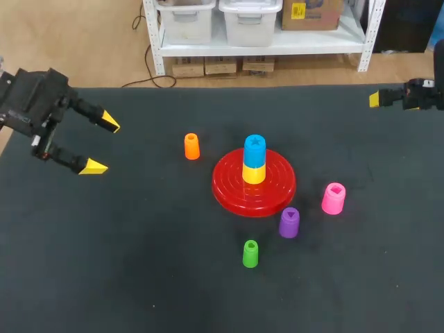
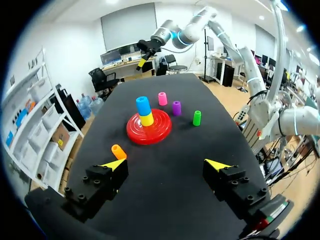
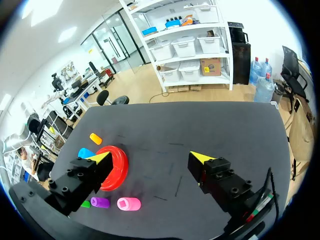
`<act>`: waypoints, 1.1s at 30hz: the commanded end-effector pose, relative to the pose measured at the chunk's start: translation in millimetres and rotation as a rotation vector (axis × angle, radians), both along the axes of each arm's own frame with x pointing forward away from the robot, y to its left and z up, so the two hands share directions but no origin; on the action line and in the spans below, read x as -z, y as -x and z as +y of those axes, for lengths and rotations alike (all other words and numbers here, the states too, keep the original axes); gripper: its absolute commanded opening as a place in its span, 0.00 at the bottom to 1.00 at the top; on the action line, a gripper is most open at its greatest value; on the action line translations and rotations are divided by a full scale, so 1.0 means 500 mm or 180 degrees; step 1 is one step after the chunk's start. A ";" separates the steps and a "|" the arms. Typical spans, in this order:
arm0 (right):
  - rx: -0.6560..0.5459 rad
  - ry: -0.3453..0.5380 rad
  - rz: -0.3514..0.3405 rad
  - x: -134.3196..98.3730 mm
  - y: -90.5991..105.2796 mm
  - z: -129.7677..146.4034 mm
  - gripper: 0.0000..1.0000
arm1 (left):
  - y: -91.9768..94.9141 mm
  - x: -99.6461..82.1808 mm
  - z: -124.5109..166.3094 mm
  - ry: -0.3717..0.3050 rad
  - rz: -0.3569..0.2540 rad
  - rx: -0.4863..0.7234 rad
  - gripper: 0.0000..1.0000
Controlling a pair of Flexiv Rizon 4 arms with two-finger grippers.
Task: Pick up and stack the cylinders on the red base in this order: pink,purple,orange,green
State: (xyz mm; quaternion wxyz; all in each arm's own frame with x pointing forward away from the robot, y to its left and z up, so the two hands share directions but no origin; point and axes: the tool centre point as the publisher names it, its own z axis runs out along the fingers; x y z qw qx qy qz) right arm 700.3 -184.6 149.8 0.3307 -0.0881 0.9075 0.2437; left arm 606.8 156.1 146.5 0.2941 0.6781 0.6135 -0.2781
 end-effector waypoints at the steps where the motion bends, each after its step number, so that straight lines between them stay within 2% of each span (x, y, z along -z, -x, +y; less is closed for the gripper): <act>1: -0.0001 0.0002 0.0001 -0.001 0.001 0.000 1.00 | -0.011 0.009 0.006 0.0079 0.0153 -0.0155 1.00; 4: -0.0001 0.0002 0.0001 -0.001 0.001 0.000 1.00 | -0.013 0.014 0.010 0.0106 0.0224 -0.0240 1.00; 8: -0.0001 0.0002 0.0001 -0.001 0.001 0.000 1.00 | -0.008 0.018 0.009 0.0066 0.0142 -0.0248 1.00; 16: -0.0001 0.0002 0.0001 -0.001 0.001 0.000 1.00 | -0.008 0.018 0.009 0.0066 0.0142 -0.0248 1.00; 19: -0.0073 0.0687 0.0096 -0.008 0.007 0.026 1.00 | -0.008 0.018 0.009 0.0066 0.0142 -0.0248 1.00; 22: -0.0072 0.1314 0.0249 0.006 0.021 0.049 1.00 | -0.008 0.018 0.009 0.0066 0.0142 -0.0248 1.00; 29: -0.0168 0.1735 0.0367 0.049 0.063 0.073 1.00 | -0.008 0.018 0.009 0.0066 0.0142 -0.0248 1.00; 33: -0.0313 0.2031 0.0356 0.072 0.091 0.085 1.00 | -0.008 0.018 0.009 0.0066 0.0142 -0.0248 1.00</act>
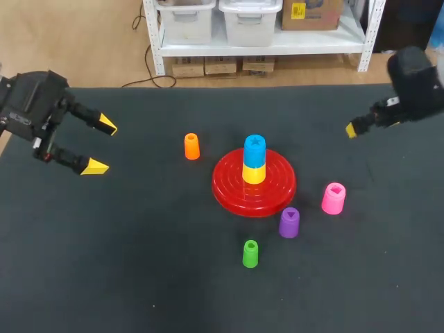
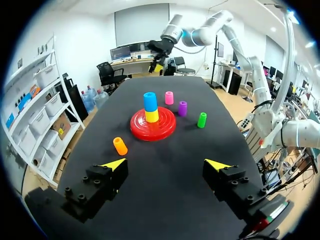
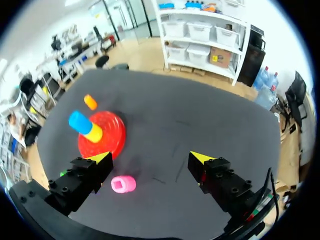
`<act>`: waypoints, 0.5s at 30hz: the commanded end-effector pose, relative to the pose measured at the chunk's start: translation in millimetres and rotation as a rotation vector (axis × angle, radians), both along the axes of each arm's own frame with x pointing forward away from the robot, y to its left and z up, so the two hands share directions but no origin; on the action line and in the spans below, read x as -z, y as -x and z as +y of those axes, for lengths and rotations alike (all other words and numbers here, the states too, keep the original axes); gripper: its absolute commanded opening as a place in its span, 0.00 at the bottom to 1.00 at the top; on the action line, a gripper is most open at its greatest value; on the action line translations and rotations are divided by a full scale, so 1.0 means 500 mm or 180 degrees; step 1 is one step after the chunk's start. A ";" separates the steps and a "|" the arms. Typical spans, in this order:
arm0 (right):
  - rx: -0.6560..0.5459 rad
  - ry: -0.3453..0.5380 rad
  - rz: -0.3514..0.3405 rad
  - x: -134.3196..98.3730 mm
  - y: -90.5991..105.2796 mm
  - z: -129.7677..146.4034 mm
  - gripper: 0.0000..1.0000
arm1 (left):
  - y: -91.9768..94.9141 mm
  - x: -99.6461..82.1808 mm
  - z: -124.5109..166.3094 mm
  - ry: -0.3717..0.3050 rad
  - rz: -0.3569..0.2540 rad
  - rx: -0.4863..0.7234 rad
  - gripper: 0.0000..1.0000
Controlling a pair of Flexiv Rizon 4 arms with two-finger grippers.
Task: Pick up and stack the cylinders on the red base in this order: pink,purple,orange,green
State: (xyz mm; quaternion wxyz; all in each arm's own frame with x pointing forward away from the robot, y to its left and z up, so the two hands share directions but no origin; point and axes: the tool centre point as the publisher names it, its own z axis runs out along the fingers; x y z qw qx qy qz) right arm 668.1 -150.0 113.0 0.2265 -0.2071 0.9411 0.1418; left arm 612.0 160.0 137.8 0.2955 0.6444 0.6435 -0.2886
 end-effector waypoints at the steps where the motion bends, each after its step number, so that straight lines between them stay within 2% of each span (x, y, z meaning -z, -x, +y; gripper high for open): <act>1: 0.0152 0.1164 -0.0212 0.005 0.033 0.018 1.00 | 0.003 0.001 0.001 0.0008 -0.0015 -0.0004 1.00; 8: -0.0091 0.1577 -0.0222 0.048 0.070 0.026 1.00 | 0.003 0.001 0.001 0.0008 -0.0015 -0.0004 1.00; 15: -0.0368 0.1572 -0.0126 0.071 0.106 0.059 1.00 | 0.003 0.001 0.001 0.0008 -0.0015 -0.0004 1.00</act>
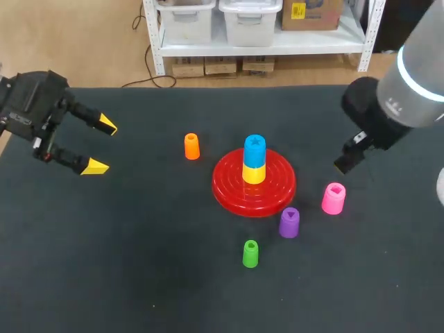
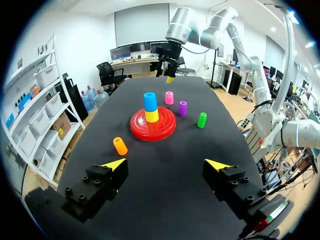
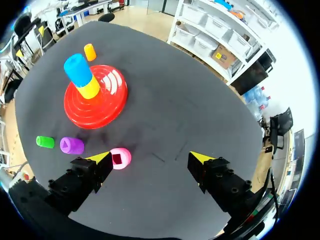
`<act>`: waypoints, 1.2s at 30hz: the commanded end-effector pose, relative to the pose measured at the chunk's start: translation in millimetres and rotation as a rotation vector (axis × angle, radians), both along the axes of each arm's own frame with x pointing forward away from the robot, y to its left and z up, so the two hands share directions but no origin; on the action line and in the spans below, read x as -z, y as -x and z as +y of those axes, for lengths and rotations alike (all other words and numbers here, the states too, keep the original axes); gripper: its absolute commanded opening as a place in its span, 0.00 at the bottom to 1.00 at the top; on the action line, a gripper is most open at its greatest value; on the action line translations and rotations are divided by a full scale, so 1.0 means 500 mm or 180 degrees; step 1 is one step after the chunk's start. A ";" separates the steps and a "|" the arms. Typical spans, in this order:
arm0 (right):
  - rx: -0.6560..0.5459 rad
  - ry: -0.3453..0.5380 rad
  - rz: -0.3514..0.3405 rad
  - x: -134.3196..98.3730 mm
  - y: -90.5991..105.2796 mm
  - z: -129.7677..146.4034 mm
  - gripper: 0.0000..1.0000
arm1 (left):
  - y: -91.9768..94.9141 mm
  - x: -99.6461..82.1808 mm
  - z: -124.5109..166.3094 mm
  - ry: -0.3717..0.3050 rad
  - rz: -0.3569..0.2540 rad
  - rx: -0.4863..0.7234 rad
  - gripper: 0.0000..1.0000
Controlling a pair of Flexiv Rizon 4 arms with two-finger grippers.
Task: Pick up and stack the cylinders on the red base in this order: pink,purple,orange,green
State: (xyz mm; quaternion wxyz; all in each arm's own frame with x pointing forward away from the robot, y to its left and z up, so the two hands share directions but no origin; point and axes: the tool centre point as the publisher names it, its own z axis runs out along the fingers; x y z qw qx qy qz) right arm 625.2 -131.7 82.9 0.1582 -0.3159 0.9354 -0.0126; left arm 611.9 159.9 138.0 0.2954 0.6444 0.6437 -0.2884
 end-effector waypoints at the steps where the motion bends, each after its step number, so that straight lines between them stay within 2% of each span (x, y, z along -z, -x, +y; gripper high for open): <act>1: 0.0053 0.0364 -0.0246 0.013 0.024 0.027 1.00 | 0.002 0.001 0.002 0.0010 -0.0015 -0.0003 1.00; 7: -0.0040 0.0337 -0.0060 0.034 0.040 0.035 1.00 | 0.002 0.001 0.002 0.0010 -0.0015 -0.0003 1.00; 13: -0.0013 0.0264 0.0062 0.045 0.033 0.034 1.00 | 0.002 0.001 0.002 0.0010 -0.0015 -0.0003 1.00; 18: -0.0064 0.0084 0.0336 0.048 0.032 0.037 1.00 | 0.002 0.001 0.002 0.0010 -0.0015 -0.0003 1.00; 36: -0.0262 0.0203 0.0568 0.084 0.056 0.063 1.00 | 0.002 0.001 0.002 0.0010 -0.0015 -0.0003 1.00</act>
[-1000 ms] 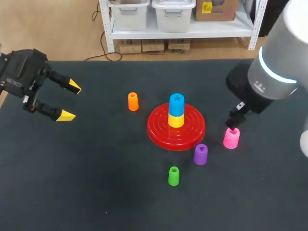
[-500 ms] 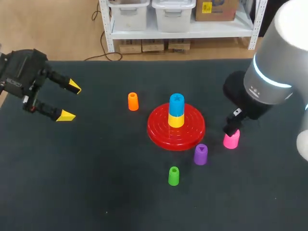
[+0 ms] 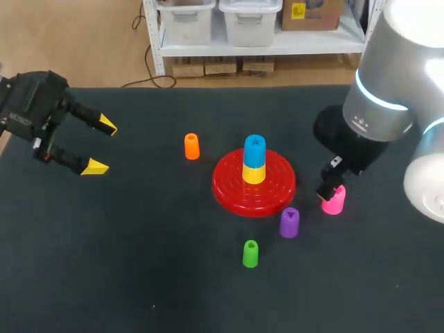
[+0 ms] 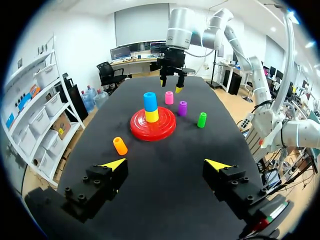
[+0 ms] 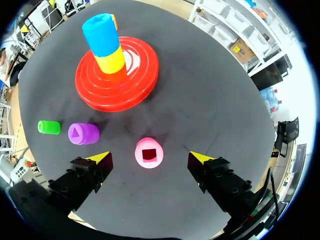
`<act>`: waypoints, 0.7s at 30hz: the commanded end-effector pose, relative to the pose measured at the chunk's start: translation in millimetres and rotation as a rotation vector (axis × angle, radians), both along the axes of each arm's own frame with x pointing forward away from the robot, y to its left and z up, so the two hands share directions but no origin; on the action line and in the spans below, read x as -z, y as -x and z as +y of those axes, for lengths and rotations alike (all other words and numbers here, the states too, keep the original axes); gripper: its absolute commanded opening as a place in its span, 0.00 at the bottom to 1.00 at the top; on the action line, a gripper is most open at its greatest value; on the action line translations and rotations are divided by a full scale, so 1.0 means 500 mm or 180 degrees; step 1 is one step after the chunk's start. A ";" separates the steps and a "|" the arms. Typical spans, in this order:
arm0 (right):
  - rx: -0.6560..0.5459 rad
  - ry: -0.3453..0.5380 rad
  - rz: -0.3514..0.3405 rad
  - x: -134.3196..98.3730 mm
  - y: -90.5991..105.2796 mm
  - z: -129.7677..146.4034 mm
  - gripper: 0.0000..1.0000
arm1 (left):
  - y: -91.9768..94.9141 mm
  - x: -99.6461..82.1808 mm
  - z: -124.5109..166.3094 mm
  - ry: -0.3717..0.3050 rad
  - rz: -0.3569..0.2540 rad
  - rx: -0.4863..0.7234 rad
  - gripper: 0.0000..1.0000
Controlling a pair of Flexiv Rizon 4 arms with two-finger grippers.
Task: Pick up and stack the cylinders on the red base in this order: pink,purple,orange,green
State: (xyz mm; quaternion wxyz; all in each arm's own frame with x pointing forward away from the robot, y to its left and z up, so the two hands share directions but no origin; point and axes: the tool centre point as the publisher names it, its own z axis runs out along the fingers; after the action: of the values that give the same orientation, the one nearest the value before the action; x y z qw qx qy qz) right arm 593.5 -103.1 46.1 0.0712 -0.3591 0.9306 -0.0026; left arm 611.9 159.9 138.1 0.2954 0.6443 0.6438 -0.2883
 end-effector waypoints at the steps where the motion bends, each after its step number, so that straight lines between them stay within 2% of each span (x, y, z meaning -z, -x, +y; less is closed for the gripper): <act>1: 0.0012 0.0059 0.0037 0.014 -0.008 0.004 1.00 | 0.002 0.001 0.002 0.0010 -0.0015 -0.0003 1.00; 21: 0.0099 0.0022 0.0196 0.056 -0.023 0.003 1.00 | 0.002 0.001 0.002 0.0010 -0.0015 -0.0003 1.00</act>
State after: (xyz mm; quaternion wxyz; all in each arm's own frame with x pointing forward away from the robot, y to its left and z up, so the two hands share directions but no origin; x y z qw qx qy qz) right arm 600.6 -102.6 19.6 0.0467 -0.3443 0.9377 0.0020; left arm 611.9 159.9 138.0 0.2954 0.6443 0.6438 -0.2883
